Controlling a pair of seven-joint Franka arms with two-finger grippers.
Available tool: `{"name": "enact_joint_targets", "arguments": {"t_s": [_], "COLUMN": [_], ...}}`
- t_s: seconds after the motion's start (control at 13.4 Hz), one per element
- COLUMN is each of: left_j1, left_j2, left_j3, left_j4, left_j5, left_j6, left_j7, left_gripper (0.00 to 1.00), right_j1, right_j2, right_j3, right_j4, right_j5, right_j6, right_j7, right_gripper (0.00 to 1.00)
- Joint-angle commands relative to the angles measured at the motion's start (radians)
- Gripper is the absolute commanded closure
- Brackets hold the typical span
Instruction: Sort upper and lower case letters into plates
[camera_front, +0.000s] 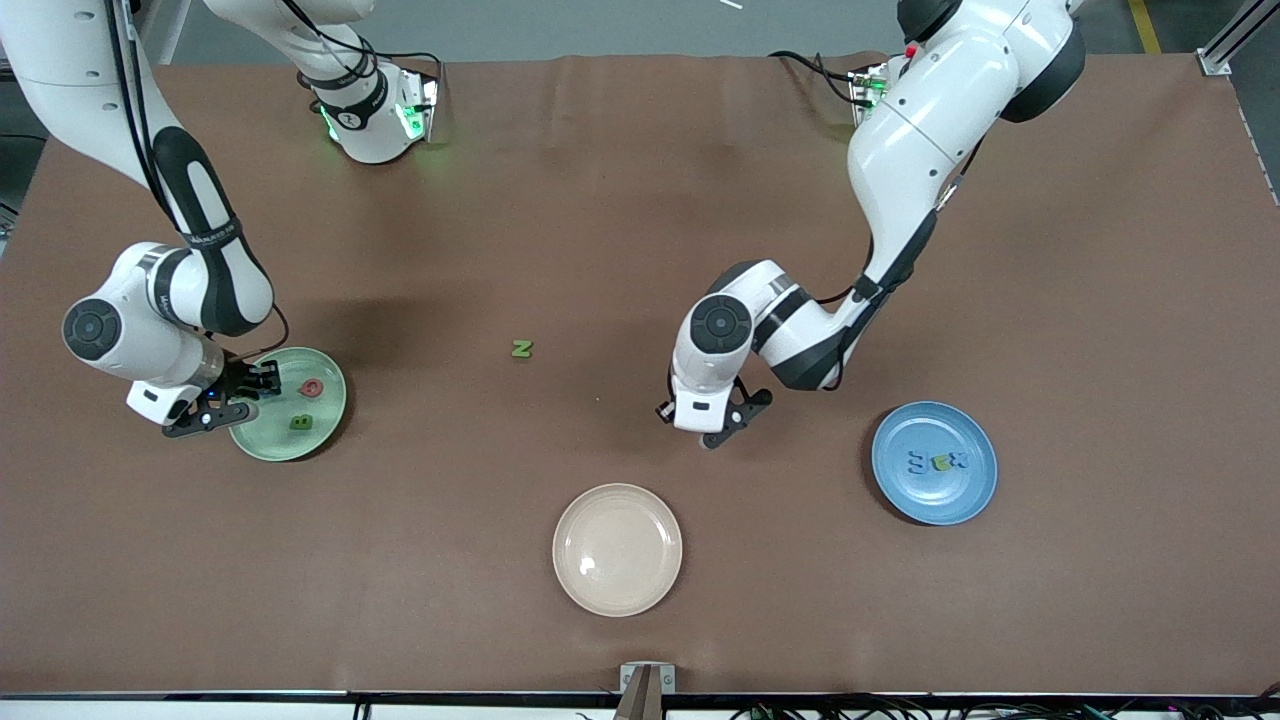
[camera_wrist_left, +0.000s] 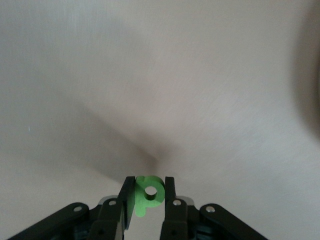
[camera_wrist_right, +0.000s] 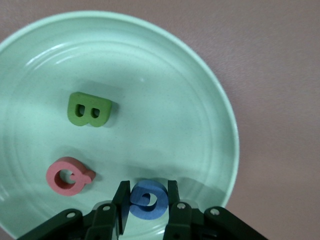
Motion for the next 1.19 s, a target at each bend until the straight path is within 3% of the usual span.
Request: {"name": "enact_joint_targets", "arguments": {"t_s": [0.0,0.15,0.45,0.67,0.82,0.97,1.12], "left_j1": [0.061,0.120,0.260,0.360,0.435,0.461,0.507], "left_j2": [-0.073,-0.110,-0.139,-0.145,-0.154,-0.157,-0.177], "left_j3": [0.003,-0.001,-0.005,-0.005,-0.005,-0.003,-0.003], "left_j4": [-0.003,-0.009,-0.020,-0.055,-0.099,-0.147,-0.191], "left_j5": [0.014,0.014,0.014,0.016,0.019,0.019,0.025], "left_j6": [-0.075,-0.125,-0.242,-0.254,-0.260,-0.260,-0.260], "left_j7": [-0.003,0.001,0.193,0.329,0.420,0.431,0.434], "left_gripper": [0.99,0.99,1.00,1.00,1.00,0.99,0.98], "right_j1": [-0.013,-0.012,0.031,0.166,0.249,0.345,0.436], "right_j2": [-0.004,-0.013,-0.177,-0.257,-0.268,-0.262,-0.246], "right_j3": [0.014,0.014,0.015,0.015,0.018,0.017,0.017], "right_j4": [-0.015,-0.015,-0.013,-0.016,-0.036,-0.036,-0.035], "right_j5": [0.003,0.003,0.005,0.006,0.028,0.127,0.132], "right_j6": [0.015,0.002,-0.216,-0.349,-0.347,-0.321,-0.231], "right_j7": [-0.009,-0.004,0.052,0.308,0.436,0.457,0.502], "right_gripper": [0.62,0.00,0.00,0.00,0.00,0.00,0.00]}}
